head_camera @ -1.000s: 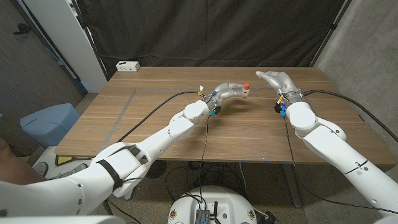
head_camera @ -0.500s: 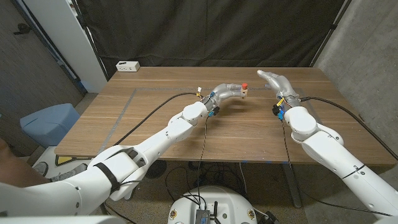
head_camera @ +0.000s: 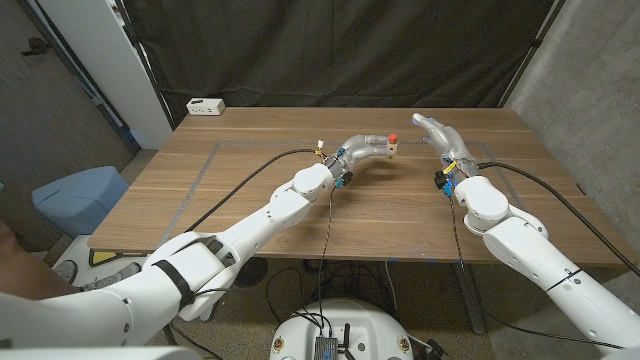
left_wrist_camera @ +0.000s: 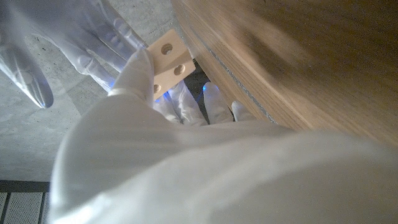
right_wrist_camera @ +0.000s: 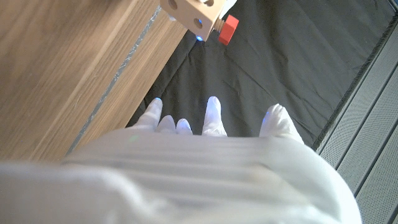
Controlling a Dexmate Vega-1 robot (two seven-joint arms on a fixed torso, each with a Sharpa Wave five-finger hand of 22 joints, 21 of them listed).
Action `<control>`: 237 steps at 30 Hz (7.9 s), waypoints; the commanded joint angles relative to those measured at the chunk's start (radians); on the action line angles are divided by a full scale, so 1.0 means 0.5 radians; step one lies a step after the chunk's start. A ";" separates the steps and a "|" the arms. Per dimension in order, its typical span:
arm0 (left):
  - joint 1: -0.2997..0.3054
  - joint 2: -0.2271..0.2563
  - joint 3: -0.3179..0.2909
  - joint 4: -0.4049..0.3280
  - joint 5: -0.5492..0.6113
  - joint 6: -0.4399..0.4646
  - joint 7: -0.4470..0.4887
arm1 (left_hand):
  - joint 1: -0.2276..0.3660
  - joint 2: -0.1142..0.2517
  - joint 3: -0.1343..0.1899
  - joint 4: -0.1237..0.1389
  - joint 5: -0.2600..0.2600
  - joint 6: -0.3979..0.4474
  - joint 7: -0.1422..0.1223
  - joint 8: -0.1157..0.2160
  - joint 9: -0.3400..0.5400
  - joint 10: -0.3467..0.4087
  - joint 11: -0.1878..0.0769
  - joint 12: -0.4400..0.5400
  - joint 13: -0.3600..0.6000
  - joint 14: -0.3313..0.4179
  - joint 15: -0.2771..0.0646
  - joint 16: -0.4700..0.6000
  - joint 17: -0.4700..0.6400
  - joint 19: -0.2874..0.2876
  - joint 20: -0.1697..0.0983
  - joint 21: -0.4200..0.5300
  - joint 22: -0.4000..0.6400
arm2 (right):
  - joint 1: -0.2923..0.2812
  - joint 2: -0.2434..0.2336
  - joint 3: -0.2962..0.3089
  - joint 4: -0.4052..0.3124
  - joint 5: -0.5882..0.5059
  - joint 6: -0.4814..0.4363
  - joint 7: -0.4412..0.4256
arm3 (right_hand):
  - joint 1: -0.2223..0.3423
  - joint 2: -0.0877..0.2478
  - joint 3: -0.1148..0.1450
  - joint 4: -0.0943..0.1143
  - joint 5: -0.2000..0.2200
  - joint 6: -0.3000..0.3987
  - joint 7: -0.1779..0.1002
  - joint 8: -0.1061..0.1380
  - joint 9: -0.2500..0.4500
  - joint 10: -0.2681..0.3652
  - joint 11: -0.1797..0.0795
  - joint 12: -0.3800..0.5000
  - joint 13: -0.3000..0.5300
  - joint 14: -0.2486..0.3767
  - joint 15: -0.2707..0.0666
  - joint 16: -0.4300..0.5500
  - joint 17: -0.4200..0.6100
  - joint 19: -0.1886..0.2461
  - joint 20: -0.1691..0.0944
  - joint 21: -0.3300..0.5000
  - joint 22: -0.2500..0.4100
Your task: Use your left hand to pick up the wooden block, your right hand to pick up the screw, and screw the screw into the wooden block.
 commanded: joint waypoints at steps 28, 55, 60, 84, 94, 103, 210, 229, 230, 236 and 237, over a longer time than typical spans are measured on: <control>-0.029 -0.040 0.019 0.056 0.012 0.000 0.004 | -0.134 0.167 0.118 0.107 0.011 0.080 0.030 0.013 0.009 0.043 -0.008 0.035 0.316 0.018 -0.128 0.007 0.011 0.006 0.012 0.012 0.004 | 0.012 0.032 -0.102 0.174 0.130 0.258 0.075 | -0.117 0.048 -0.021 0.030 0.010 -0.003 -0.072 0.018 -0.003 -0.308 -0.046 -0.009 0.005 -0.249 -0.026 0.007 0.015 -0.181 -0.022 0.021 0.010; -0.039 -0.046 0.018 0.086 0.006 0.004 -0.007 | -0.135 0.165 0.120 0.106 0.010 0.081 0.031 0.012 0.009 0.041 -0.007 0.035 0.314 0.020 -0.128 0.008 0.010 0.006 0.012 0.012 0.004 | 0.047 0.052 -0.164 0.214 0.152 0.256 0.103 | -0.159 0.073 -0.023 0.031 0.014 0.173 -0.106 0.058 -0.008 -0.317 -0.081 0.021 0.003 -0.291 -0.037 0.026 0.014 -0.227 -0.022 0.032 0.011; -0.037 -0.047 0.017 0.083 0.005 0.007 -0.001 | -0.134 0.166 0.121 0.105 0.011 0.082 0.029 0.012 0.009 0.041 -0.008 0.035 0.314 0.019 -0.129 0.007 0.010 0.006 0.012 0.012 0.004 | 0.059 0.052 -0.173 0.223 0.159 0.253 0.116 | -0.165 0.073 -0.024 0.031 0.014 0.198 -0.095 0.062 -0.008 -0.310 -0.082 0.025 0.003 -0.292 -0.034 0.028 0.014 -0.227 -0.021 0.035 0.011; -0.052 -0.059 0.015 0.121 0.000 -0.011 -0.012 | -0.136 0.166 0.121 0.106 0.010 0.080 0.030 0.010 0.009 0.041 -0.007 0.036 0.312 0.020 -0.130 0.008 0.011 0.008 0.009 0.013 0.004 | 0.102 0.037 -0.203 0.261 0.188 0.256 0.182 | -0.187 0.079 -0.025 0.023 0.013 0.316 -0.053 0.075 -0.006 -0.252 -0.073 0.042 0.002 -0.274 -0.028 0.043 0.012 -0.196 -0.005 0.051 0.011; -0.055 -0.061 0.014 0.134 -0.003 -0.018 -0.019 | -0.137 0.164 0.121 0.106 0.009 0.083 0.029 0.011 0.009 0.041 -0.007 0.036 0.311 0.021 -0.127 0.008 0.011 0.008 0.010 0.013 0.004 | 0.109 0.046 -0.213 0.276 0.194 0.265 0.186 | -0.192 0.082 -0.024 0.018 0.013 0.352 -0.034 0.074 -0.005 -0.231 -0.077 0.045 0.002 -0.262 -0.028 0.048 0.010 -0.163 -0.001 0.061 0.010; -0.050 -0.056 0.011 0.129 -0.005 -0.018 -0.018 | -0.138 0.166 0.122 0.107 0.009 0.080 0.033 0.010 0.009 0.041 -0.007 0.036 0.312 0.019 -0.126 0.008 0.011 0.009 0.010 0.013 0.004 | 0.114 0.049 -0.217 0.278 0.198 0.261 0.183 | -0.194 0.084 -0.022 0.014 0.013 0.358 -0.033 0.068 -0.005 -0.228 -0.082 0.043 0.002 -0.256 -0.026 0.050 0.010 -0.155 -0.001 0.061 0.009; -0.086 -0.105 0.002 0.266 -0.036 -0.075 -0.071 | -0.144 0.169 0.128 0.107 0.008 0.077 0.041 0.005 0.010 0.032 -0.004 0.042 0.313 0.026 -0.119 0.011 0.013 0.023 0.018 0.016 0.004 | 0.038 0.052 -0.161 0.207 0.264 0.215 0.087 | -0.190 0.109 0.023 -0.050 0.014 0.815 0.073 0.116 0.014 0.062 -0.074 0.067 0.004 -0.084 -0.025 0.076 0.005 0.046 0.069 0.066 0.007; -0.117 -0.134 0.005 0.337 -0.044 -0.083 -0.097 | -0.144 0.172 0.131 0.107 0.008 0.071 0.039 0.002 0.010 0.032 -0.004 0.043 0.312 0.025 -0.119 0.010 0.013 0.023 0.021 0.016 0.005 | 0.033 0.007 -0.155 0.187 0.282 0.192 0.136 | -0.191 0.110 0.036 -0.059 0.012 0.983 0.095 0.148 0.020 0.169 -0.111 0.074 0.004 -0.043 -0.035 0.076 0.002 0.089 0.069 0.062 0.007; -0.120 -0.136 0.005 0.343 -0.044 -0.085 -0.099 | -0.146 0.172 0.131 0.108 0.008 0.072 0.041 0.002 0.010 0.033 -0.004 0.043 0.312 0.025 -0.119 0.010 0.013 0.023 0.021 0.016 0.005 | 0.036 0.001 -0.156 0.188 0.285 0.190 0.148 | -0.191 0.110 0.037 -0.059 0.012 0.986 0.097 0.147 0.020 0.172 -0.123 0.073 0.004 -0.042 -0.036 0.076 0.002 0.096 0.066 0.063 0.007; -0.140 -0.153 0.005 0.393 -0.046 -0.106 -0.111 | -0.145 0.172 0.132 0.107 0.008 0.073 0.042 0.003 0.010 0.032 -0.004 0.043 0.312 0.026 -0.120 0.010 0.013 0.024 0.021 0.016 0.005 | 0.051 -0.019 -0.162 0.193 0.300 0.181 0.193 | -0.190 0.111 0.039 -0.061 0.012 1.010 0.105 0.151 0.020 0.183 -0.138 0.072 0.004 -0.037 -0.040 0.075 0.002 0.103 0.064 0.063 0.006; -0.143 -0.155 0.005 0.398 -0.046 -0.109 -0.112 | -0.146 0.174 0.132 0.108 0.008 0.074 0.043 0.003 0.010 0.031 -0.004 0.043 0.311 0.025 -0.120 0.009 0.013 0.023 0.022 0.016 0.005 | 0.055 -0.023 -0.163 0.197 0.304 0.184 0.206 | -0.190 0.111 0.040 -0.061 0.012 1.013 0.106 0.150 0.020 0.185 -0.138 0.072 0.004 -0.034 -0.044 0.076 0.002 0.107 0.063 0.064 0.006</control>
